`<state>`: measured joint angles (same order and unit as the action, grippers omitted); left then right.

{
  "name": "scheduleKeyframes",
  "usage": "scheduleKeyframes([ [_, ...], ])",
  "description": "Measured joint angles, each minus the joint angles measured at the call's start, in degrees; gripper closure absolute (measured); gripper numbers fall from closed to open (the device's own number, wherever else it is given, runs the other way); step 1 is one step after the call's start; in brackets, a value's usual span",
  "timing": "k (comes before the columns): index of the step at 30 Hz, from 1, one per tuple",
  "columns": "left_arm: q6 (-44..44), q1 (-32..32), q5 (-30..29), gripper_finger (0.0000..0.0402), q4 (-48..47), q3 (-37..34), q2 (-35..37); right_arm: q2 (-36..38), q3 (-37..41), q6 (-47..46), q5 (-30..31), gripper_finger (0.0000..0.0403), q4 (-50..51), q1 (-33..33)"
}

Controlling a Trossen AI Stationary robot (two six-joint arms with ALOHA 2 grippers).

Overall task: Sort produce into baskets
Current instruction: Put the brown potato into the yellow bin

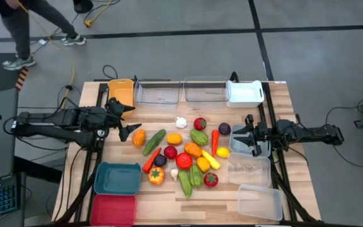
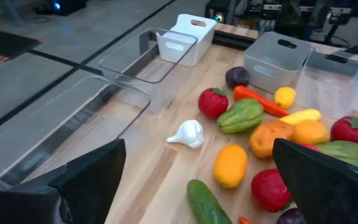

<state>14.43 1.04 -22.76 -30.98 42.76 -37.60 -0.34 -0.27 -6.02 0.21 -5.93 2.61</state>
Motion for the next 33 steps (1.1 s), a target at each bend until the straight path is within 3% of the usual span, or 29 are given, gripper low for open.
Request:
scheduleKeyframes([
  [12, 4.5, -2.9, -0.5, 0.0008, -4.4, 0.1, -1.5, 0.0, 0.0, 0.0, 0.0, 0.0269, 0.0, 0.0],
  [24, 10.2, -8.2, 4.5, 0.0008, -15.0, 0.1, -15.1, 0.0, 0.0, 0.0, 0.0, 0.0269, 0.0, 0.0],
  [33, 12.2, -8.7, 8.1, 0.0008, -15.1, 0.1, -23.1, 0.0, 0.0, 0.0, 0.0, 0.0269, 0.3, 0.0],
])
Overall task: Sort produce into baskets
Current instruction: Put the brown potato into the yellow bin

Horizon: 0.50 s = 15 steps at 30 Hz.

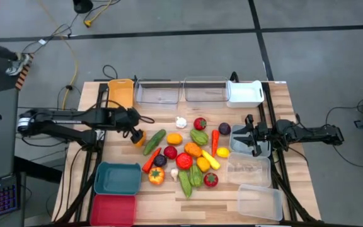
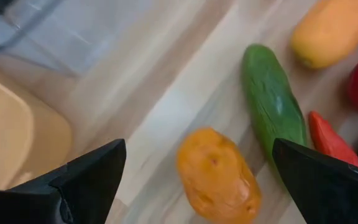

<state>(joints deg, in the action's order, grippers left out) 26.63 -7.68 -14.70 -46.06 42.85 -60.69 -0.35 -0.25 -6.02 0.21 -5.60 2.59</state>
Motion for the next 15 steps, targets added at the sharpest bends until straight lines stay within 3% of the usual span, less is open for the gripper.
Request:
scheduleKeyframes([
  [7, -0.9, 0.0, 5.1, 0.0008, 0.1, 0.0, -3.7, 0.0, 0.0, 0.0, 0.0, 0.0269, 0.1, 0.0],
  [15, -0.6, 0.0, 5.2, 0.0008, 0.0, 0.0, -7.6, 0.0, 0.0, 0.0, 0.0, 0.0269, 0.1, 0.0],
])
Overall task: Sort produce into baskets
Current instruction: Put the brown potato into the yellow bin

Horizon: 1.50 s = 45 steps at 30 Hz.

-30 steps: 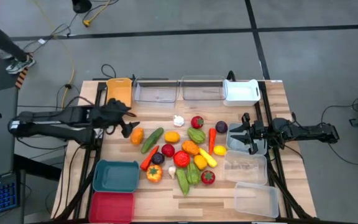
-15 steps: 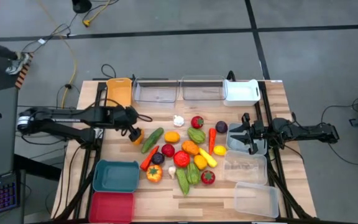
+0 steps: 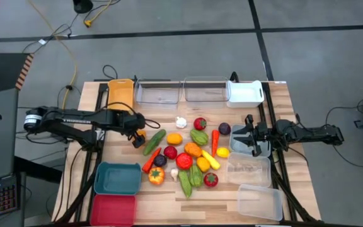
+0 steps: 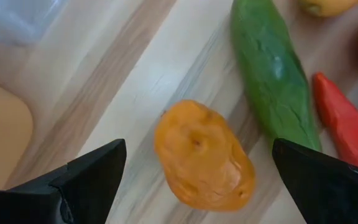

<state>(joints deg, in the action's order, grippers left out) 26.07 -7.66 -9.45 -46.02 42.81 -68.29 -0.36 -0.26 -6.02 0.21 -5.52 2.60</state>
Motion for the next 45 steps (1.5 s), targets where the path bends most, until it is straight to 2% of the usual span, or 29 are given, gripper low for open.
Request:
scheduleKeyframes([
  [5, 6.1, 0.0, 0.0, 0.0008, 0.0, 0.0, -3.2, 0.0, 0.0, 0.0, 0.0, 0.0269, 0.0, 0.0],
  [12, 10.2, 0.0, -0.2, 0.0008, 0.0, 0.0, -8.8, 0.0, 0.0, 0.0, 0.0, 0.0269, 0.0, 0.0],
  [23, 6.7, 0.0, 2.8, 0.0008, 0.0, 0.0, -17.9, 0.0, 0.0, 0.0, 0.0, 0.0269, 0.0, 0.0],
  [29, 7.4, 0.0, 3.1, 0.0010, 0.0, 0.2, -20.3, 0.0, 0.0, 0.0, 0.0, 0.0269, 0.0, 0.0],
  [35, 7.3, 0.1, 3.2, 0.0041, 0.3, 0.1, -19.5, 0.0, 0.0, 0.0, 0.0, 0.0269, 0.5, 0.0],
  [45, 7.2, 0.0, 1.9, 0.0131, 0.5, -0.2, -17.9, 0.0, 0.0, 0.0, 0.0, 0.0269, 0.9, 0.0],
])
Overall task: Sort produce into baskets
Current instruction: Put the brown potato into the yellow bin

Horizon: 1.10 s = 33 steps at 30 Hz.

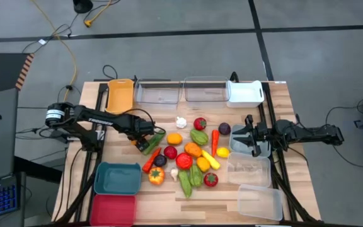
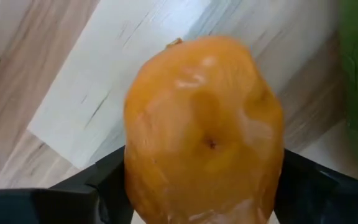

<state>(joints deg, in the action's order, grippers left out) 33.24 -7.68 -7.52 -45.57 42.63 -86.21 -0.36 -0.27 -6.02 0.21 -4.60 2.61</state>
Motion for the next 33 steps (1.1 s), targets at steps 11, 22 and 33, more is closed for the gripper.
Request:
scheduleKeyframes([
  [11, -2.3, 0.0, 0.7, 0.0136, -0.1, 3.2, 0.0, 0.0, 0.0, 0.0, 0.0, 0.0269, 0.0, 0.0],
  [22, -10.2, 0.0, 0.2, 0.0137, 0.0, 15.2, 0.1, 0.0, 0.0, 0.0, 0.0, 0.0269, -0.1, 0.0],
  [33, -19.1, -0.9, -5.8, 0.0137, 0.0, 24.9, 0.1, 0.0, 0.0, 0.0, 0.0, 0.0269, -0.1, -0.1],
])
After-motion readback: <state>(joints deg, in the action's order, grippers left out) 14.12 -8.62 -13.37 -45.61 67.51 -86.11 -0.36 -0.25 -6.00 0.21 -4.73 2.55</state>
